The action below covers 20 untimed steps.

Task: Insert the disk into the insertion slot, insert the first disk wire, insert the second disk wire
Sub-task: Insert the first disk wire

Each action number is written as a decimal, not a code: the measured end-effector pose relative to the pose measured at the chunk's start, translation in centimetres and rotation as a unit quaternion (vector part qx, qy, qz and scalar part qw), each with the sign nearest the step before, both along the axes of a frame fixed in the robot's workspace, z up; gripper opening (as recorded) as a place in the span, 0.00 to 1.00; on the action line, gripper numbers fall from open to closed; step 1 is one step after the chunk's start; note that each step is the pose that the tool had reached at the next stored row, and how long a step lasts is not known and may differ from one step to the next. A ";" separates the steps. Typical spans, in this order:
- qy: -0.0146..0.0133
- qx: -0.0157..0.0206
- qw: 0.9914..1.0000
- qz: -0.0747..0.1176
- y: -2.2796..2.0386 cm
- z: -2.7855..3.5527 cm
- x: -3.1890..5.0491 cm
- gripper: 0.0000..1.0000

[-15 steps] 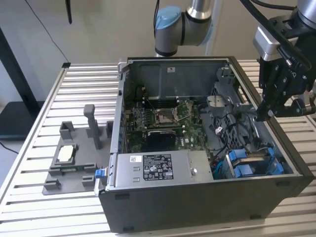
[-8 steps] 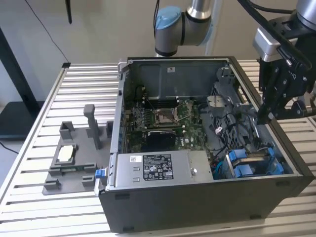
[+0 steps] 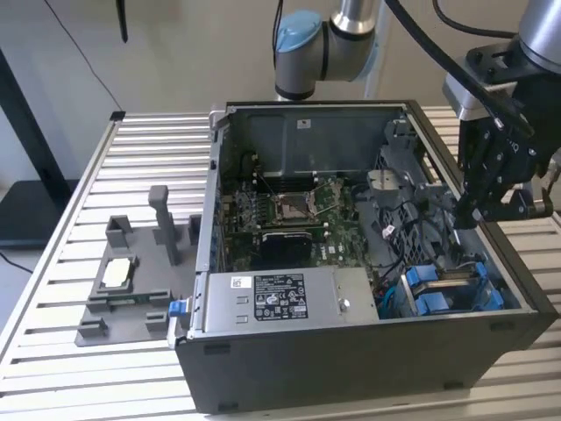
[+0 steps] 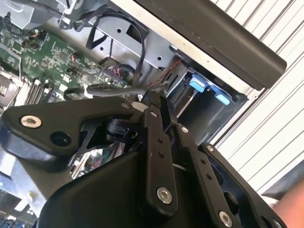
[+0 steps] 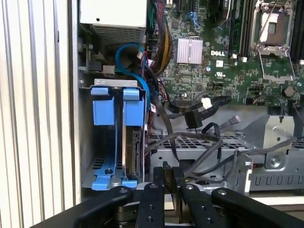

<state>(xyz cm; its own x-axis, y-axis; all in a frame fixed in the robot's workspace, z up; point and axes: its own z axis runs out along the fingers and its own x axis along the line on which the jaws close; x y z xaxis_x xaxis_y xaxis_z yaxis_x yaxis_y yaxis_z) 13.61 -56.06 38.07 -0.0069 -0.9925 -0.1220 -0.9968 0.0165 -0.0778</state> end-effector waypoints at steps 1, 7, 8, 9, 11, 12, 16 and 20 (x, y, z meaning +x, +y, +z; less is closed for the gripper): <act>0.000 0.000 1.000 -0.005 0.00 -0.07 0.00 0.19; 0.020 -0.003 1.000 -0.004 -0.13 -0.33 0.07 0.19; 0.020 -0.004 1.000 -0.002 -0.14 -0.39 0.07 0.19; 0.020 -0.005 1.000 0.000 -0.16 -0.48 0.08 0.19; 0.020 -0.006 1.000 0.006 -0.20 -0.68 0.12 0.19; 0.020 -0.006 1.000 0.009 -0.23 -0.78 0.13 0.19; 0.020 -0.009 1.000 0.015 -0.49 -1.23 0.18 0.19; 0.020 -0.013 1.000 0.017 -0.77 -1.66 0.29 0.19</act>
<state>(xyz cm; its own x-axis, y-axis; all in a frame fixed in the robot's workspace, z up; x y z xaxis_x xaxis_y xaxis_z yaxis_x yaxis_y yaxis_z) 13.91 -56.83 36.41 0.0234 -0.9951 -0.0958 -0.9991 -0.0199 -0.0373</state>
